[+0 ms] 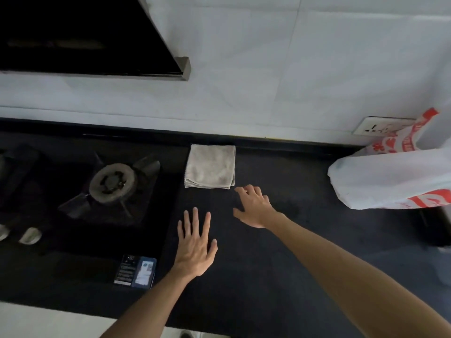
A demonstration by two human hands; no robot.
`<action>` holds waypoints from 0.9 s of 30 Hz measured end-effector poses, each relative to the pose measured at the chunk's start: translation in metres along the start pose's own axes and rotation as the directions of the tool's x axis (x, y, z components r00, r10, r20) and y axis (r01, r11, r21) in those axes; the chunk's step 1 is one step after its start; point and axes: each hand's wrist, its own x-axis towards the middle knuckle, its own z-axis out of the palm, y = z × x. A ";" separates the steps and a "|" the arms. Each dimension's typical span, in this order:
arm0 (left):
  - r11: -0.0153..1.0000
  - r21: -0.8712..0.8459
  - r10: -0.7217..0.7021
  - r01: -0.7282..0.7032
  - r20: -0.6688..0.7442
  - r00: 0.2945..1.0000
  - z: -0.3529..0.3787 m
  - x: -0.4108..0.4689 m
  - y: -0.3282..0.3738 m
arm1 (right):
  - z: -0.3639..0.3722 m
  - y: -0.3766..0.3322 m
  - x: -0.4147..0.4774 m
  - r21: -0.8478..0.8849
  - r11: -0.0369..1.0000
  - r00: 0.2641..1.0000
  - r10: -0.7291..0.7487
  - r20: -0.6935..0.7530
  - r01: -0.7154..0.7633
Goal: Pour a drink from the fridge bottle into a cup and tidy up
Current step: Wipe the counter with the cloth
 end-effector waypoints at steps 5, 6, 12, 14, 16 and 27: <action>0.999 -0.036 -0.003 0.000 -0.068 0.998 0.010 0.004 -0.001 | 0.001 -0.009 0.037 0.068 0.997 0.995 -0.024 -0.100 0.031; 0.999 -0.040 -0.004 0.001 -0.072 0.997 0.011 0.005 -0.001 | 0.001 -0.012 0.046 0.080 0.995 0.989 -0.043 -0.140 0.055; 0.998 -0.054 0.007 -0.010 -0.066 0.998 0.017 0.009 -0.002 | 0.002 -0.048 0.119 -0.046 0.975 0.942 -0.223 -0.249 0.219; 0.998 -0.058 0.006 -0.009 -0.058 0.998 0.017 0.009 -0.002 | 0.003 -0.056 0.142 -0.111 0.965 0.942 -0.257 -0.216 0.238; 0.998 -0.067 0.010 -0.013 -0.047 0.999 0.017 0.009 -0.003 | 0.011 -0.061 0.161 -0.157 0.958 0.953 -0.265 -0.150 0.242; 0.997 -0.073 0.001 -0.004 -0.042 0.999 0.019 0.009 -0.006 | 0.033 -0.042 0.158 -0.235 0.960 0.977 -0.185 -0.109 0.155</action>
